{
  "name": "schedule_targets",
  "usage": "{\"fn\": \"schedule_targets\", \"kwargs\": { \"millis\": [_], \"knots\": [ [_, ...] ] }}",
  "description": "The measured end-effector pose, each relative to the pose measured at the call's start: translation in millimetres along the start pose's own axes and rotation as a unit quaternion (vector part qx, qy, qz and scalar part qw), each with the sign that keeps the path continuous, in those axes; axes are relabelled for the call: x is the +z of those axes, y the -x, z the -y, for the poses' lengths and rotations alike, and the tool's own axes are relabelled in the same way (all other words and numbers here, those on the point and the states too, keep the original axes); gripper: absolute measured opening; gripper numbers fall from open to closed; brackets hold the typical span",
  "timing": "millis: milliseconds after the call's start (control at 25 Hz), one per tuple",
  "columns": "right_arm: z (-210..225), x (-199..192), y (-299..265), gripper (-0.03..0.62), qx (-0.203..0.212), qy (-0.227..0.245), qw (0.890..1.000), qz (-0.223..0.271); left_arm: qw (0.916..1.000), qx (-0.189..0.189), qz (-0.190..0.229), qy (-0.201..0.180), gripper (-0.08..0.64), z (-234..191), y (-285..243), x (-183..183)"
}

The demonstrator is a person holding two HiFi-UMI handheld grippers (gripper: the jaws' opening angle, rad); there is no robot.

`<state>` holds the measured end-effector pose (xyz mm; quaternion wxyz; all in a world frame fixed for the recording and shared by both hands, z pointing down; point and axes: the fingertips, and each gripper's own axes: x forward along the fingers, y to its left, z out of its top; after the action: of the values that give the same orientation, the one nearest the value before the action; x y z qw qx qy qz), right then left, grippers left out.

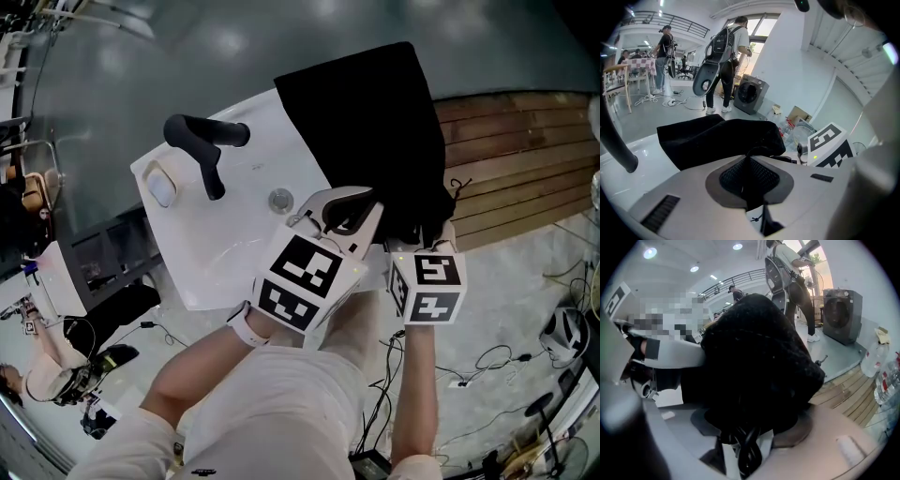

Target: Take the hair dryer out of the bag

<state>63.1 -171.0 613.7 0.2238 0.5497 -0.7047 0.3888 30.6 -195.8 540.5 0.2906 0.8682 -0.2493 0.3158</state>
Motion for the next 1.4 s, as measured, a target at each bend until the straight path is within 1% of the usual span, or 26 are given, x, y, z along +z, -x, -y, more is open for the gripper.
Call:
{"fn": "schedule_targets", "kwargs": {
  "millis": [160,360,640,840,1080,1400],
  "knots": [
    [3.0,0.3,0.4,0.232,-0.018,0.007,1.0,-0.01,1.0,0.001,-0.004,-0.006,0.023,1.0,-2.2,0.3],
    [1.1,1.0,3.7,0.218,-0.021,0.008,1.0,0.007,0.9997,0.007,-0.011,-0.022,0.023,-1.3,-1.6,-2.0],
    [-2.0,-0.9,12.2,0.213,-0.019,0.016,1.0,0.012,0.9994,0.015,-0.013,-0.029,0.023,-8.8,-1.9,-6.6],
    [-1.7,-7.0,22.5,0.213,-0.021,-0.005,1.0,0.014,0.9986,0.02,-0.009,-0.047,0.025,-6.9,-1.2,-9.1],
    [-1.2,-16.1,40.5,0.212,-0.034,-0.004,0.999,0.011,0.9982,0.022,-0.002,-0.056,0.024,-4.0,1.7,-7.5],
    [-2.1,-31.7,61.9,0.212,-0.046,-0.016,0.999,0.013,0.9973,0.025,0.004,-0.069,0.025,-2.7,8.4,-8.6]
  ]
}}
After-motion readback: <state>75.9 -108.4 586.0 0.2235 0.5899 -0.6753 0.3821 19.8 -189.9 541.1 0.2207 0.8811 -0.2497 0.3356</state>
